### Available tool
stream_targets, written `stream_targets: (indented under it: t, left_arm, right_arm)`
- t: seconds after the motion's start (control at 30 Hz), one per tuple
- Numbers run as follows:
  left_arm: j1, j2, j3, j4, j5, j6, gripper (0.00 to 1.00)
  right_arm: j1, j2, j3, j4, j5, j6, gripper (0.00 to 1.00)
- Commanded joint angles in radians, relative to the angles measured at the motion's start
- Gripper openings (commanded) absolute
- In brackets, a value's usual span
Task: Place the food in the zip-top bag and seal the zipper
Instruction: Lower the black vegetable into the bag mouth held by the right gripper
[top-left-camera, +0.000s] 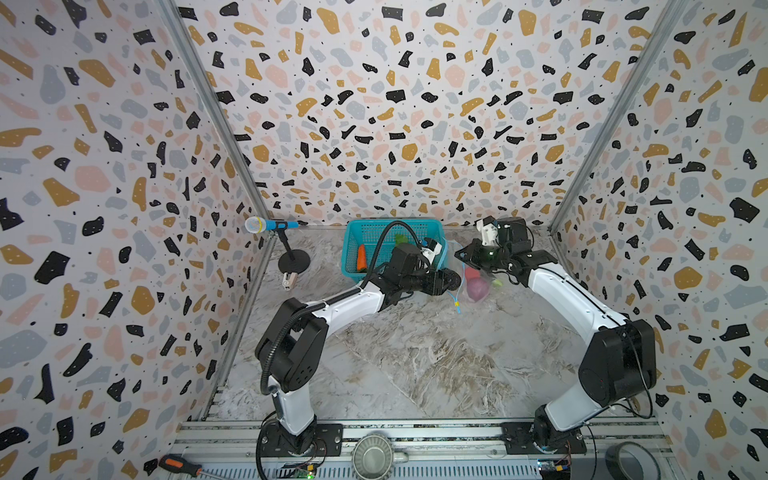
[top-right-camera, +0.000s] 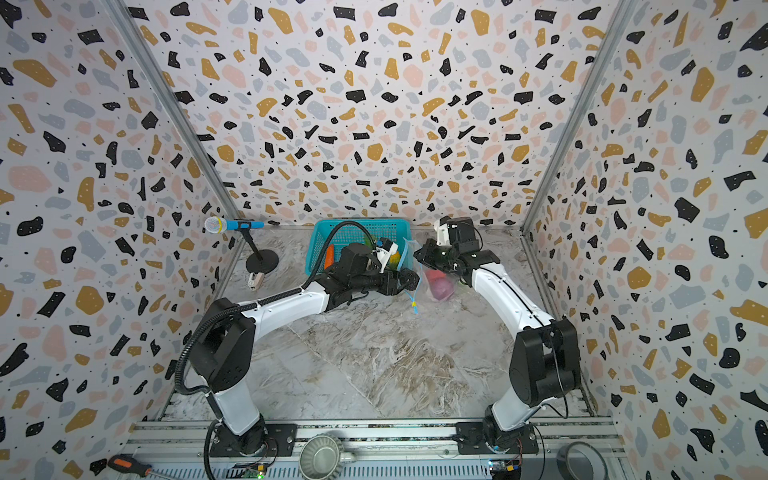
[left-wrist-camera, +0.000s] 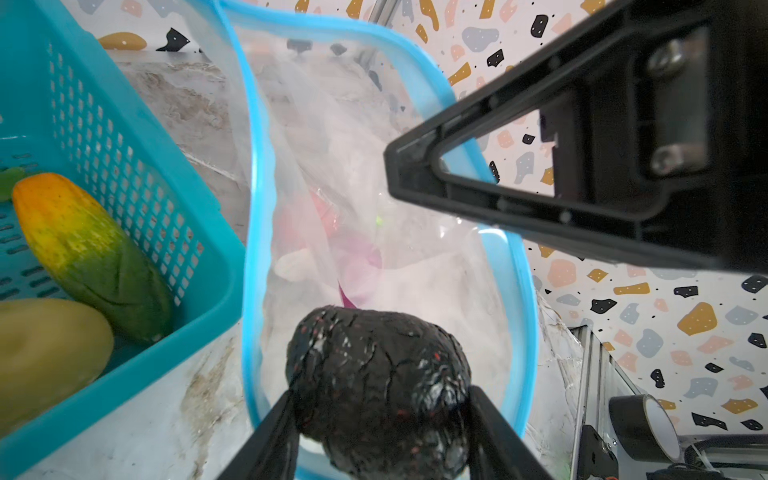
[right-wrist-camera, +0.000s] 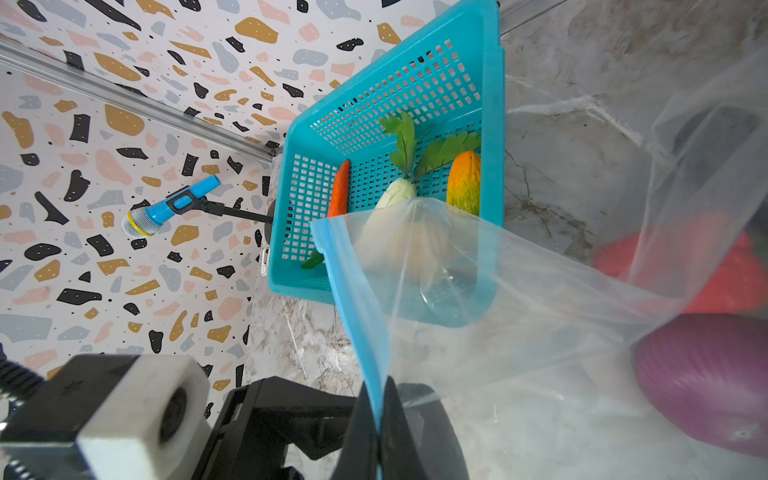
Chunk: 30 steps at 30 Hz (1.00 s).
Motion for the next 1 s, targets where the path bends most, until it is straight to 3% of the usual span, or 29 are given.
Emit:
stream_targets:
  t: [0.0,0.97]
  left_arm:
    - [-0.010,0.006,0.026,0.016,-0.016,0.004,0.53]
    - [-0.013,-0.027,0.008,0.016,-0.039,0.003,0.74]
  right_arm:
    - [0.006,-0.051,0.014,0.007,-0.007,0.007,0.00]
    - [0.005,-0.049,0.017,-0.002,0.006,0.003,0.00]
